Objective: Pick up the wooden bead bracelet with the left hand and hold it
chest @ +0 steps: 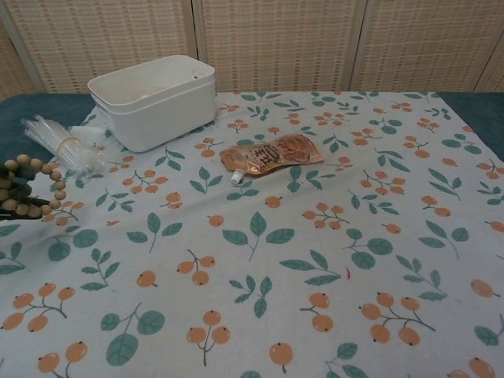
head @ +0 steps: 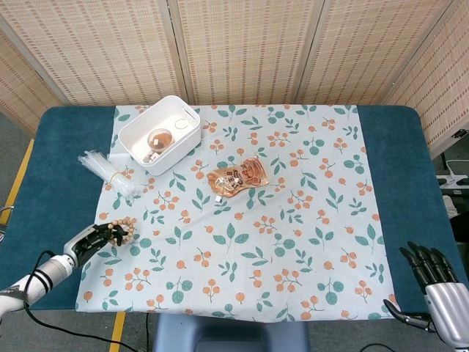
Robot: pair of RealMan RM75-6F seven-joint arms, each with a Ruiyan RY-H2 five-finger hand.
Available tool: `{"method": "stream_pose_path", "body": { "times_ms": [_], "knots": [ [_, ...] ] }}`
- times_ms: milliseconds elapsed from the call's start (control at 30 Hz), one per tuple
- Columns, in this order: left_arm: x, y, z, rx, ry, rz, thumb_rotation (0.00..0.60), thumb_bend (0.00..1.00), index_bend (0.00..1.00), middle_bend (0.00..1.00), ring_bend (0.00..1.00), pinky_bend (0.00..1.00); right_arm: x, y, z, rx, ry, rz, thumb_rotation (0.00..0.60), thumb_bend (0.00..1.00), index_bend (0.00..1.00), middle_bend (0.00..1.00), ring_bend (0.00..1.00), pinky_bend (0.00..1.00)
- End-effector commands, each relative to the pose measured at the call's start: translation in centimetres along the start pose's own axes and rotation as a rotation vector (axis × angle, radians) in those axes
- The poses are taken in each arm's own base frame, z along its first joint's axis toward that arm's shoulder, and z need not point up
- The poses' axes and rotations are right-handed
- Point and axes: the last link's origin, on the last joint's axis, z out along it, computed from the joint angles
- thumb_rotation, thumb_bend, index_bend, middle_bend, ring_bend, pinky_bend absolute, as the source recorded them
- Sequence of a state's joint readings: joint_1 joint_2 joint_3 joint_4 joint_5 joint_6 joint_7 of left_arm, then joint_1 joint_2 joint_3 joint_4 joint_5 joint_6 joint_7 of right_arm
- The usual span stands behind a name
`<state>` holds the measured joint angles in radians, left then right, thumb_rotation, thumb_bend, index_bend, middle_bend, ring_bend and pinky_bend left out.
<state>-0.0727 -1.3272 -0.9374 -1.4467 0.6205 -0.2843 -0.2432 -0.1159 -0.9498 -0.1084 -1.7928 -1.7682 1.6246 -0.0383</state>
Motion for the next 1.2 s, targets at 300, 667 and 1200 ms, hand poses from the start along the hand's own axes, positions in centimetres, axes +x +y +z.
{"method": "stream_pose_path", "body": {
  "times_ms": [300,667,1200],
  "knots": [
    [-0.02,-0.1,-0.09,-0.025,-0.063,0.005,0.6,1.0,0.35,0.49,0.13,0.0,-0.02,0.09,0.06,-0.003,-0.001,-0.001,0.194,0.19,0.0,0.0,0.0,0.0],
    [0.16,-0.53,-0.02,-0.015,-0.098,0.004,0.305,0.57,0.42,0.47,0.12,0.0,-0.14,0.11,0.2,-0.007,-0.008,-0.002,0.195,0.19,0.0,0.0,0.0,0.0],
    [0.37,-0.81,0.24,0.014,-0.077,0.01,0.228,0.51,0.56,0.51,0.14,0.0,-0.17,0.11,0.25,-0.008,-0.009,-0.004,0.194,0.19,0.0,0.0,0.0,0.0]
  ]
}}
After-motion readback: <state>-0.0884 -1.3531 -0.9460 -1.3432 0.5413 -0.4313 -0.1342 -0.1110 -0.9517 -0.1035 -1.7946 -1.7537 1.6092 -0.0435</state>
